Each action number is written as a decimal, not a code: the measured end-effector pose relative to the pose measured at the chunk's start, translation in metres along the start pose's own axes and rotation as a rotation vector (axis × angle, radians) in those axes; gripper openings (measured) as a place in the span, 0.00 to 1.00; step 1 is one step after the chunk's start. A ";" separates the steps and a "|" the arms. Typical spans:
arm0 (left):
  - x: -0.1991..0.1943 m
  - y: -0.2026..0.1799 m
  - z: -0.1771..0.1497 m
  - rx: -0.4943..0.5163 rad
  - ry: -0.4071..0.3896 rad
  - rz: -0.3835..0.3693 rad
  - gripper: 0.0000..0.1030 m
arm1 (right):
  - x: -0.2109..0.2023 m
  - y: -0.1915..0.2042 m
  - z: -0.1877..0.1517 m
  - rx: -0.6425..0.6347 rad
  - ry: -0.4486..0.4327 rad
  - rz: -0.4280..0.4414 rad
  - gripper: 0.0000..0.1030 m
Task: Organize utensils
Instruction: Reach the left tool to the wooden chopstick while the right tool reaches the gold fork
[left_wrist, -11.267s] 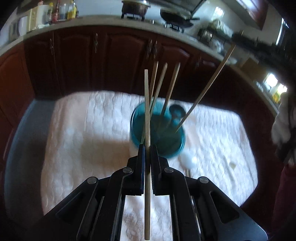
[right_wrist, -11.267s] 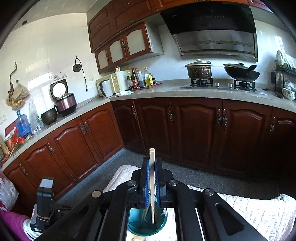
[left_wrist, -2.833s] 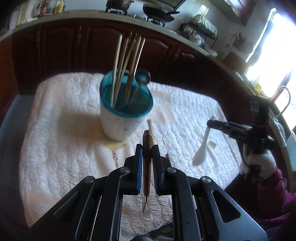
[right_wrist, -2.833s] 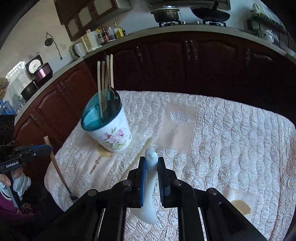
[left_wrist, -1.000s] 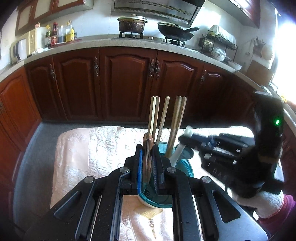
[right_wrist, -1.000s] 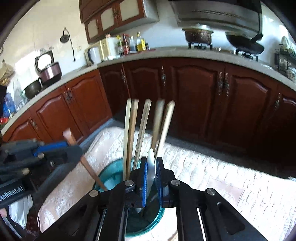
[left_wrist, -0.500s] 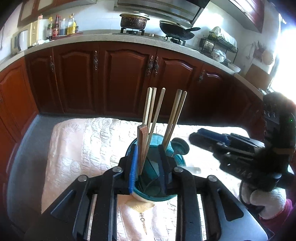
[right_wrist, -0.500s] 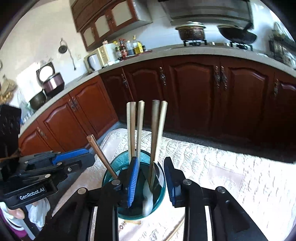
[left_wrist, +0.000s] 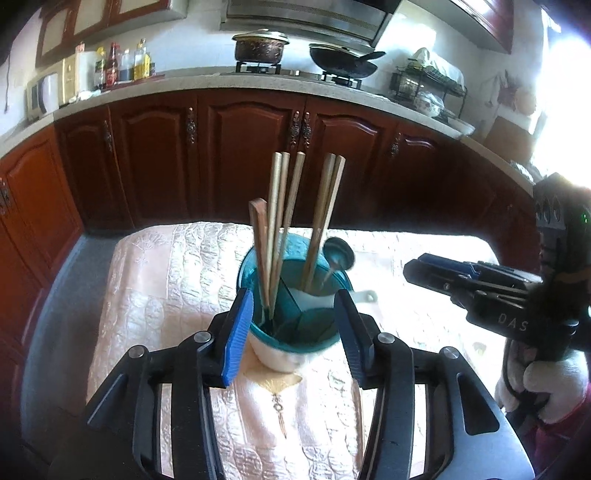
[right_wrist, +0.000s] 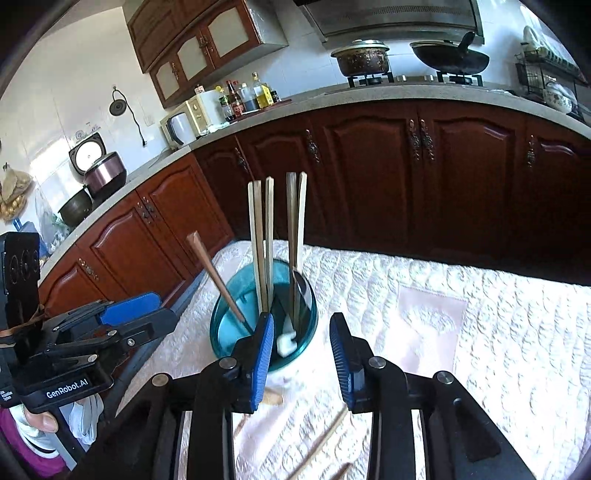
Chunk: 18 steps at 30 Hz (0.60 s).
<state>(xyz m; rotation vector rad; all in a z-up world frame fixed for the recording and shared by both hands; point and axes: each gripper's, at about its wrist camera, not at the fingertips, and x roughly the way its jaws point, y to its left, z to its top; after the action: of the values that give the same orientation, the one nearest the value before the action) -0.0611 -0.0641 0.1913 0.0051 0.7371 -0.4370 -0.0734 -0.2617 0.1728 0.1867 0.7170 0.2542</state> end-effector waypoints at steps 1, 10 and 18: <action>-0.001 -0.003 -0.001 0.008 -0.001 0.001 0.45 | -0.003 0.000 -0.004 -0.001 0.006 -0.006 0.30; 0.004 -0.027 -0.033 0.060 0.047 -0.018 0.47 | -0.017 -0.007 -0.044 0.004 0.092 -0.051 0.31; 0.038 -0.036 -0.076 0.046 0.173 -0.088 0.47 | 0.006 -0.042 -0.112 0.097 0.265 -0.073 0.31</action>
<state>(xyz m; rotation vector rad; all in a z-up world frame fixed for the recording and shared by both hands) -0.0994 -0.0995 0.1147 0.0548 0.9000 -0.5419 -0.1373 -0.2910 0.0758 0.2213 0.9983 0.1758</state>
